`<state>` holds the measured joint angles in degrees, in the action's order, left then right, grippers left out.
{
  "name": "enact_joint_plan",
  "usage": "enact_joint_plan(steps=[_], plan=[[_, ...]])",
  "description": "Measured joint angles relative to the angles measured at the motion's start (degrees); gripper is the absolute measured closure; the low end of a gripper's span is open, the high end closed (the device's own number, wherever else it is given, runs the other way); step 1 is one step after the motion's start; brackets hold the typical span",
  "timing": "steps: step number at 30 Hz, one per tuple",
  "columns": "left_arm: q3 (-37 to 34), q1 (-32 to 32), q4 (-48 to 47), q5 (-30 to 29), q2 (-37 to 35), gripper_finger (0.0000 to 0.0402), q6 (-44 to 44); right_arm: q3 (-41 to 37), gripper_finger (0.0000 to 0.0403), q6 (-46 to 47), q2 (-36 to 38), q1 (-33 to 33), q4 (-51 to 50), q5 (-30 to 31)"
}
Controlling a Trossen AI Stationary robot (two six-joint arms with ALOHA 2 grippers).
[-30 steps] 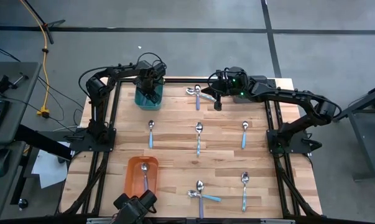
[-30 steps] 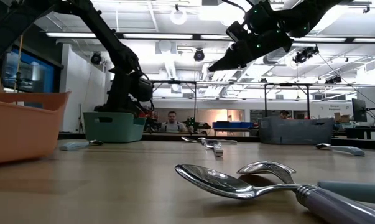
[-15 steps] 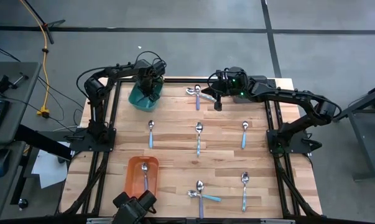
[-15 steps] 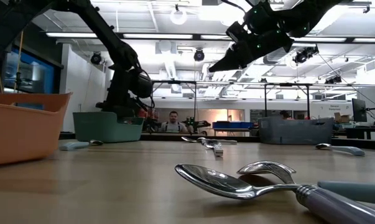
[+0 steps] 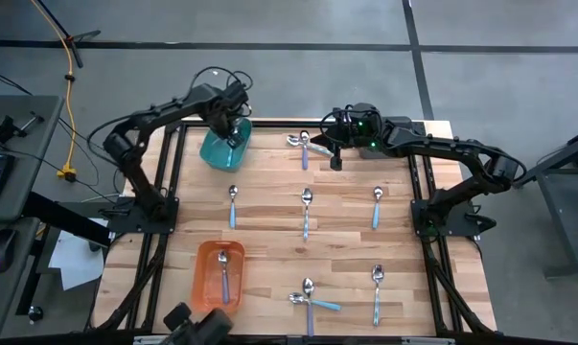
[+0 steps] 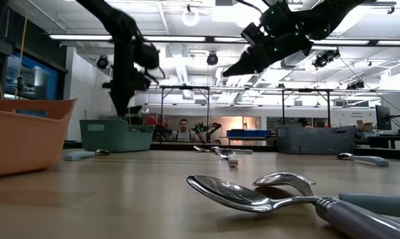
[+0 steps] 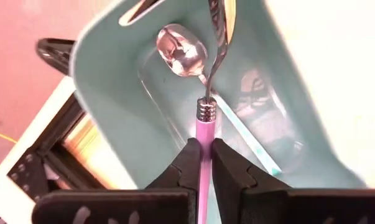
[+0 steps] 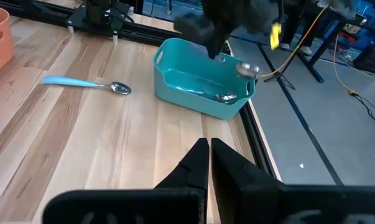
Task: Sort silverware by color (type)
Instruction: Put the violet spoon into the orange bin
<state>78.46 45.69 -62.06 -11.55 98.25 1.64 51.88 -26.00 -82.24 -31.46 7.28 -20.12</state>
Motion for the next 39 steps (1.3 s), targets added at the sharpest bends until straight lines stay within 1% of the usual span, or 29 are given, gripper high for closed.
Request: enact_joint_plan(steps=[4,8,13,19,22,27,29,32,35,39], plan=[[0.00,-3.74,-2.35,-0.02,-5.93,0.0388,-3.44,0.00,0.0402,0.00,0.00,0.00,0.03,0.00],[-0.02,-10.62,-5.88,0.00,-11.58,0.0388,-9.45,0.00,0.0402,0.00,0.00,0.00,0.03,0.00],[-2.48,-22.99,-9.04,0.08,-17.51,0.0388,-21.58,0.00,0.0402,0.05,0.00,0.00,0.03,0.02],[-8.13,-40.19,-9.28,2.01,-22.35,0.0388,-41.09,0.00,0.0402,0.31,0.00,0.00,0.01,0.02],[-9.75,-49.62,-9.11,1.91,-23.11,0.0388,-49.26,0.00,0.0402,0.42,0.00,0.00,0.02,0.01],[-11.45,-65.38,-5.43,0.35,-23.19,0.0388,-62.86,0.00,0.0402,0.64,0.00,0.00,-0.01,0.02],[-12.25,-71.23,-3.25,-1.30,-23.16,0.0388,-70.15,0.00,0.0402,1.14,0.00,0.00,0.01,0.02],[-13.19,-79.45,-2.70,-4.16,-22.23,0.0388,-81.29,0.00,0.0402,1.71,0.00,0.00,0.05,0.02],[-13.25,-85.90,-2.15,-4.48,-19.26,0.0387,-88.95,0.00,0.0402,1.95,0.00,0.00,-0.01,0.02],[-13.25,-90.47,1.19,-4.48,-13.69,0.0387,-92.80,0.00,0.0402,1.99,0.00,0.00,-0.21,0.02]])
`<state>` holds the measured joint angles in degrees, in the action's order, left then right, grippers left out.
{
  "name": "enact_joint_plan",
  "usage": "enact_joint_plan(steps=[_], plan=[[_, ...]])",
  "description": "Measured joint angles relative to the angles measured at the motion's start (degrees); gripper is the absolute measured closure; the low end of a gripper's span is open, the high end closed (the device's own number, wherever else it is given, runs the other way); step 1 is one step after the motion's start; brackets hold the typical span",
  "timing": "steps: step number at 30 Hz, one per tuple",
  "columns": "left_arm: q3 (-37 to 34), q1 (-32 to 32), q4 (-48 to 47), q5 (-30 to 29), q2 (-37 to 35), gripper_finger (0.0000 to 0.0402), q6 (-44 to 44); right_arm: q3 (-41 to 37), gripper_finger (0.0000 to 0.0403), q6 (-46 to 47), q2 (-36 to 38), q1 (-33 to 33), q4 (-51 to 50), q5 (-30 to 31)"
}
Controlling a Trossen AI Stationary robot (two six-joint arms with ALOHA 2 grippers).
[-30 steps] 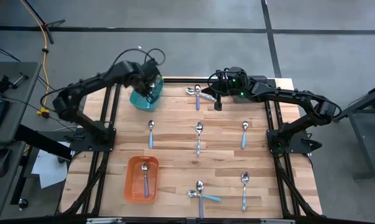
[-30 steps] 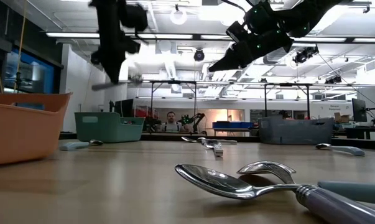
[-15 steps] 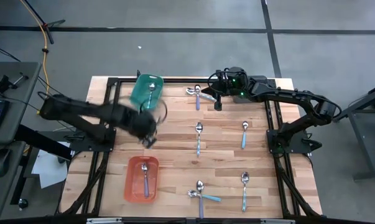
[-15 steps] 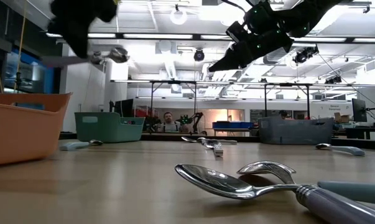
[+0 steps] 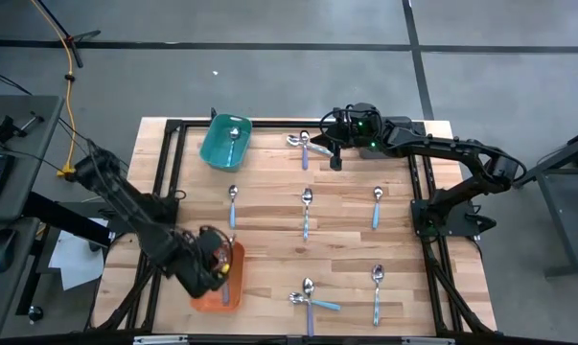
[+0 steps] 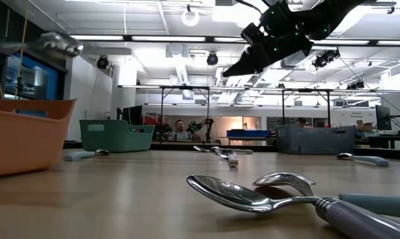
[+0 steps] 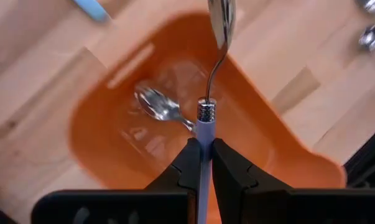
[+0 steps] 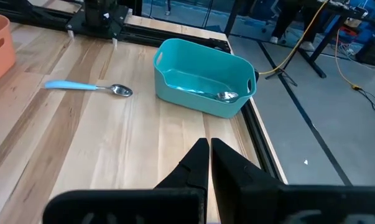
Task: Sort silverware by color (type)
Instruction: Put the violet spoon into the orange bin, then put the blue spoon into the green bin
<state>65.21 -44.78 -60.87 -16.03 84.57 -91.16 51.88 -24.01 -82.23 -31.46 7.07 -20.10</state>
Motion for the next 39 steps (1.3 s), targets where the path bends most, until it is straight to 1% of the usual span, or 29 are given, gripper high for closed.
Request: enact_joint_plan(steps=[2,6,10,16,21,27,31,33,35,37,39], plan=[[0.00,-0.98,2.23,0.15,2.81,0.0387,-0.49,0.00,0.0402,0.75,0.00,0.00,0.01,0.00],[0.00,-1.88,5.49,2.97,7.38,0.0388,-2.95,0.00,0.0402,1.11,0.00,0.00,0.00,0.00],[-0.02,-1.94,5.45,5.68,10.25,0.0391,-6.98,0.00,0.0402,1.69,0.02,0.00,-0.07,0.00],[-0.02,-1.96,5.60,6.84,11.72,0.0391,-7.86,0.00,0.0402,2.12,0.02,0.00,-0.77,0.00],[-0.02,-1.96,5.90,9.11,12.14,0.0362,-7.02,0.00,0.0402,2.12,0.01,0.00,-1.12,0.00],[0.00,-1.78,8.40,9.97,10.78,0.0319,0.02,0.00,0.0402,1.95,0.02,0.00,-1.12,0.00],[0.33,-1.54,7.87,9.78,8.82,0.0310,4.49,0.00,0.0402,1.49,0.02,0.00,-1.27,0.00],[0.72,-0.92,7.72,7.69,7.16,0.0314,6.91,0.00,0.0402,1.34,0.02,0.00,-1.31,0.00],[0.72,0.30,7.00,3.79,4.82,0.0326,10.46,0.00,0.0402,0.69,0.02,0.00,-1.35,0.00],[0.73,2.62,5.34,0.36,2.19,0.0346,15.24,0.00,0.0402,-0.21,0.02,0.00,-1.47,0.00],[0.74,6.19,2.05,-0.87,-0.24,0.0371,20.95,0.00,0.0402,-1.46,0.02,0.00,-1.75,0.00]])
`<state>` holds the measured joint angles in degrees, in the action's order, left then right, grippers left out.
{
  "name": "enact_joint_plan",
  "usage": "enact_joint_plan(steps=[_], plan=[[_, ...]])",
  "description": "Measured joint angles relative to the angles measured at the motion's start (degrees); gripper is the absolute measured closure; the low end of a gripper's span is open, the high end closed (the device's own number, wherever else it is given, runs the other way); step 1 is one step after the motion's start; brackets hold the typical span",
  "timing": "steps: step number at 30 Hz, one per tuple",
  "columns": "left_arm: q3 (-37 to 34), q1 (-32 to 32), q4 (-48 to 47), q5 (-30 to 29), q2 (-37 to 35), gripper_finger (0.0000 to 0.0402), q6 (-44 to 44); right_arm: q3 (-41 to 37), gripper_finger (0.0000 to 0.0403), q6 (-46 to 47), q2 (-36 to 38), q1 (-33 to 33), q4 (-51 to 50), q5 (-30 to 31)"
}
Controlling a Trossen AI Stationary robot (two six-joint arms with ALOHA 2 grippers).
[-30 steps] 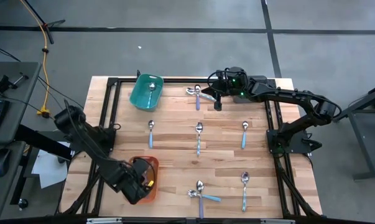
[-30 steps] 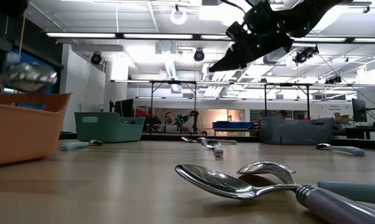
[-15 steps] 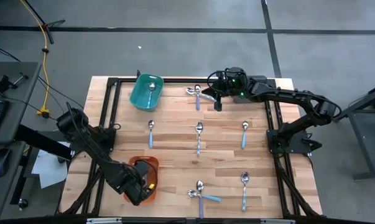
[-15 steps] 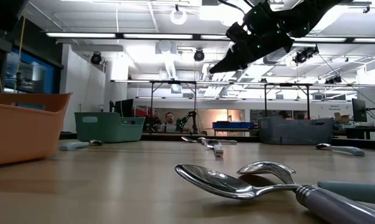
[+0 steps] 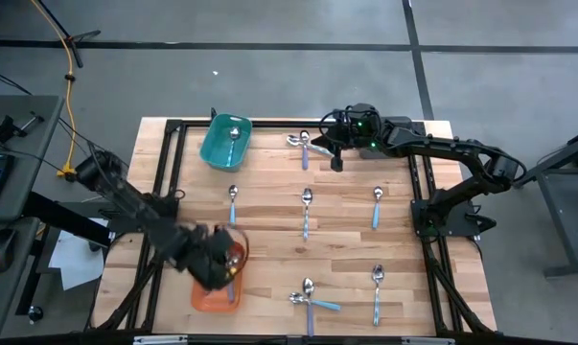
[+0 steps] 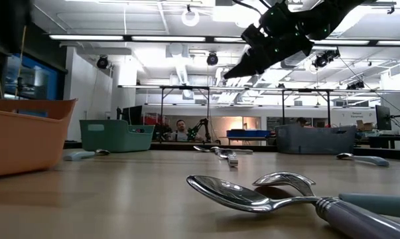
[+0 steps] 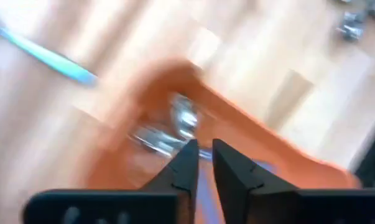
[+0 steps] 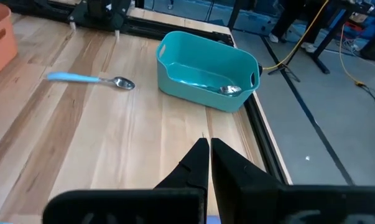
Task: Sort silverware by color (type)
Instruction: Put the blue spoon into the green bin
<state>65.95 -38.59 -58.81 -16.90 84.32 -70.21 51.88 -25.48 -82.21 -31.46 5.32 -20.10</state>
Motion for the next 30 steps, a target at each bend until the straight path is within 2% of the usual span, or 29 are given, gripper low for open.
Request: enact_joint_plan(steps=[3,10,16,22,30], plan=[[0.00,7.65,-5.03,-0.18,-3.09,0.0397,9.86,0.00,0.0402,-0.51,0.00,-0.06,-0.18,0.00],[-3.93,31.26,-4.57,0.91,-5.50,0.0401,36.81,-0.78,0.0402,-0.53,0.02,-1.52,-0.14,0.00],[-11.57,46.85,0.19,1.75,-5.49,0.0401,49.78,-2.69,0.0402,-0.54,0.02,-2.29,1.43,0.03],[-17.20,56.59,9.83,1.47,-5.49,0.0401,57.42,-3.19,0.0402,-0.49,0.02,-2.29,2.85,0.20],[-19.14,63.49,19.63,2.15,-5.52,0.0401,65.15,-3.19,0.0402,-0.07,0.02,-2.29,3.68,0.53]])
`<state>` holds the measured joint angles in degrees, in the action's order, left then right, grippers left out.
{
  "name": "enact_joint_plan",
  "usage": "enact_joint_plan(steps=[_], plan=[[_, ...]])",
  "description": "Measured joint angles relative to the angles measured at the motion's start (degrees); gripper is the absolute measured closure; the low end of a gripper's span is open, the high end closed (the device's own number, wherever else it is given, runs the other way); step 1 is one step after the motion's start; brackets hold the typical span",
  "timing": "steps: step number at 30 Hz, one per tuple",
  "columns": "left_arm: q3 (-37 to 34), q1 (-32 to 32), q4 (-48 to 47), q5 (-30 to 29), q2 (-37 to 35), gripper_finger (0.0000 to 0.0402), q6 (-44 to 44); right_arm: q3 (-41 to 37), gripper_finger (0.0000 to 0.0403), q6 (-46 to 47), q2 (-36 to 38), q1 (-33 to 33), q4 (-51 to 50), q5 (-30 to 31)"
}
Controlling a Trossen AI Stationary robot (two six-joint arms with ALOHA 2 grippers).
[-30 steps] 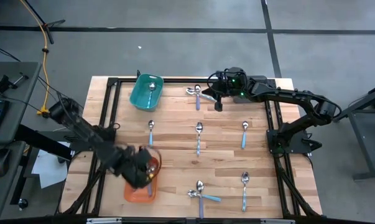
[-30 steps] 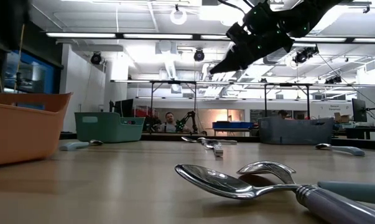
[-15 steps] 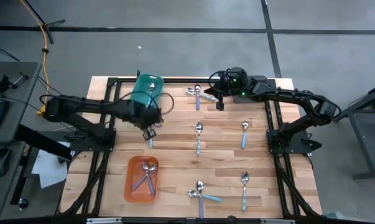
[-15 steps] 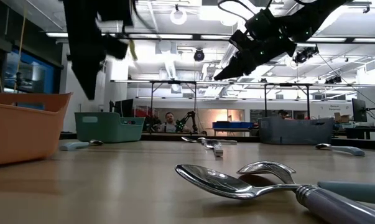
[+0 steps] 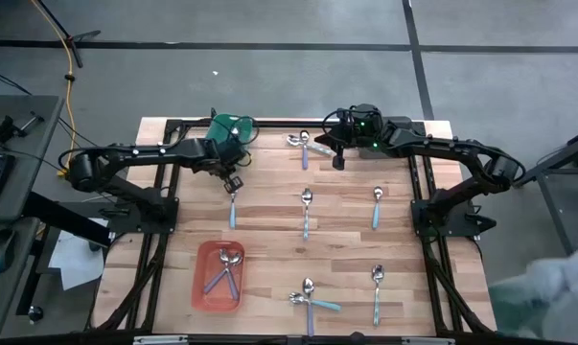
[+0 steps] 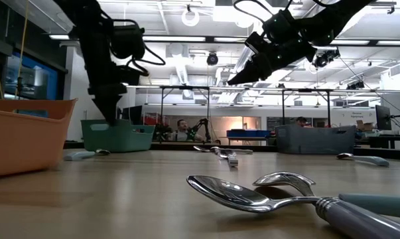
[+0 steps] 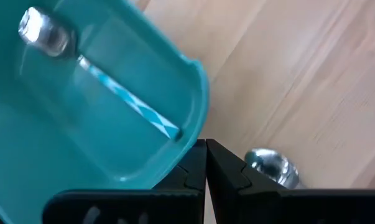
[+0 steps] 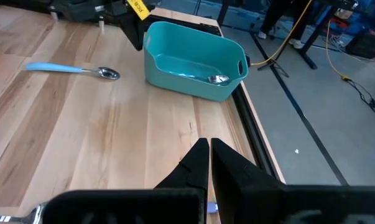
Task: Sort silverware by color (type)
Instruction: Put the blue spoon into the green bin
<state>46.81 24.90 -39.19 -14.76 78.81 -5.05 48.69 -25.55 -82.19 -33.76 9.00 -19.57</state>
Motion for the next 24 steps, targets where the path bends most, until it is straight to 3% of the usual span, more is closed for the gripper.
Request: enact_joint_plan(steps=[10,24], plan=[[-0.18,5.21,6.64,6.66,0.68,0.0401,6.05,0.00,0.0402,1.79,0.00,0.00,1.25,0.14],[-0.16,2.06,7.10,6.83,-0.15,0.0401,5.79,0.00,0.0402,3.20,0.00,0.00,1.59,0.21]])
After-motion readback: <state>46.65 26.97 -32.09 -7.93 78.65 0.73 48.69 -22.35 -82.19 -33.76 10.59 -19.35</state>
